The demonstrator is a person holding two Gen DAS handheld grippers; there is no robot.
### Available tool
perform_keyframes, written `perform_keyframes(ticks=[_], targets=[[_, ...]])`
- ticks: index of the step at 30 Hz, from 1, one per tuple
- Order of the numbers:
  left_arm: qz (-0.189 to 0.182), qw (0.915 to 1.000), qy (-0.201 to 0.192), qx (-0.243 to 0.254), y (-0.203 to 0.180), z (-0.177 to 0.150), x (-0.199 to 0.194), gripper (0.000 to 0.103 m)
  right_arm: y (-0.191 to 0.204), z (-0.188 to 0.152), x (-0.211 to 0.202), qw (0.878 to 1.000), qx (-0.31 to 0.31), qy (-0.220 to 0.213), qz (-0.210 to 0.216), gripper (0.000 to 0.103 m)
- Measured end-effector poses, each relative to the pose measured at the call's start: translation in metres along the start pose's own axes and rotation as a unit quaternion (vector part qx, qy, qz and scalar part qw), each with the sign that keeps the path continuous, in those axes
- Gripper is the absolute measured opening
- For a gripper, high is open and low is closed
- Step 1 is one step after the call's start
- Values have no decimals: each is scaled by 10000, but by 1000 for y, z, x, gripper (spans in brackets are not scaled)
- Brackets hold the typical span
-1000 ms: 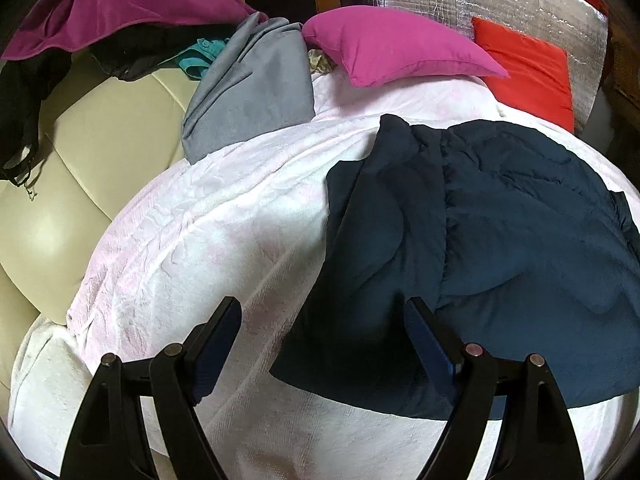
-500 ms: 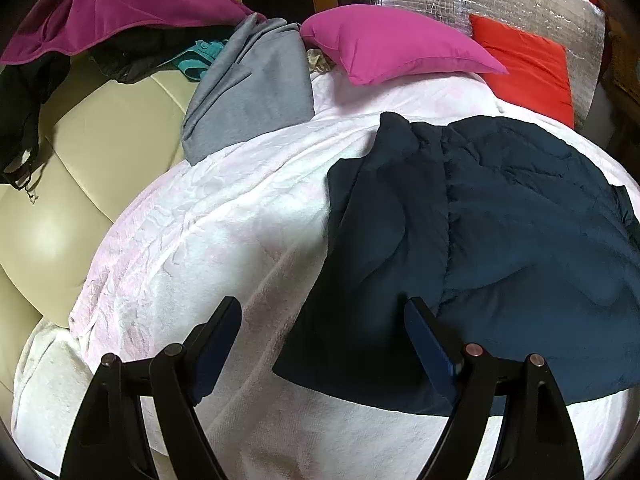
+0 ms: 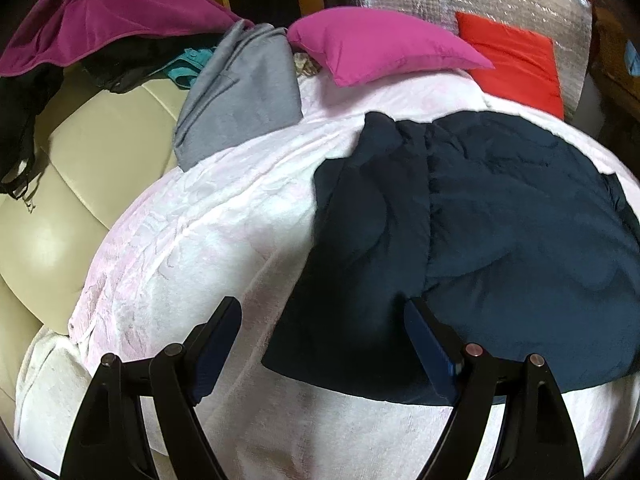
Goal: Fold large clothes
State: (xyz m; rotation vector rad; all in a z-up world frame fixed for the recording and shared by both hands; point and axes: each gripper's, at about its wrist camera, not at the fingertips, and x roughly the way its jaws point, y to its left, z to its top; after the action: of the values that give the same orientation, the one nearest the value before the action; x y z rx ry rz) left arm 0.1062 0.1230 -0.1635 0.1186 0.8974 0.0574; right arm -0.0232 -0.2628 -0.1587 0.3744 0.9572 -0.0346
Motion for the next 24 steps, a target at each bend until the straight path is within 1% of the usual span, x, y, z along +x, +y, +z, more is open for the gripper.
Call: perform_keyframes(ticks=[2, 3, 4, 6, 8, 9, 10, 13, 14, 16, 17, 18, 21, 22, 24], targets=[[12, 9994, 297, 152, -6, -3, 13, 86, -2, 1, 8, 9999, 116, 75, -2, 62], [22, 9990, 412, 190, -9, -5, 19, 89, -1, 2, 9, 9999, 108, 76, -19, 62], [9, 9985, 514, 200, -11, -7, 23, 89, 0, 2, 9, 9999, 80, 75, -37, 62], [5, 9985, 510, 181, -11, -7, 22, 89, 3, 1, 6, 10000, 67, 41, -55, 62], [59, 9991, 354, 209, -10, -7, 12, 89, 5, 1, -3, 10000, 88, -27, 5, 62], [48, 9994, 296, 196, -10, -9, 6, 89, 8, -1, -10, 9998, 121, -92, 90, 62], [-39, 9997, 194, 143, -10, -10, -4, 89, 11, -3, -19, 9997, 145, -170, 139, 62], [-296, 9993, -209, -10, -11, -20, -46, 89, 20, -7, -42, 9992, 65, -321, 232, 63], [-328, 9990, -289, -19, -12, -22, -58, 89, 22, -8, -50, 9992, 33, -362, 194, 64], [-408, 9980, -485, -18, -16, -24, -90, 89, 36, -11, -72, 9984, -154, -540, 73, 69], [-408, 9974, -595, -22, -17, -24, -107, 89, 44, -13, -83, 9976, -255, -642, 14, 71], [-397, 9969, -679, -20, -18, -23, -118, 89, 50, -15, -96, 9965, -351, -763, -56, 75], [-285, 9938, -1078, 27, -21, -20, -162, 90, 69, -14, -133, 9910, -640, -1165, -168, 77], [-229, 9921, -1235, 62, -22, -20, -178, 90, 75, -15, -145, 9884, -742, -1310, -207, 80], [-126, 9891, -1466, 90, -21, -18, -204, 92, 89, -19, -172, 9821, -904, -1619, -320, 83]])
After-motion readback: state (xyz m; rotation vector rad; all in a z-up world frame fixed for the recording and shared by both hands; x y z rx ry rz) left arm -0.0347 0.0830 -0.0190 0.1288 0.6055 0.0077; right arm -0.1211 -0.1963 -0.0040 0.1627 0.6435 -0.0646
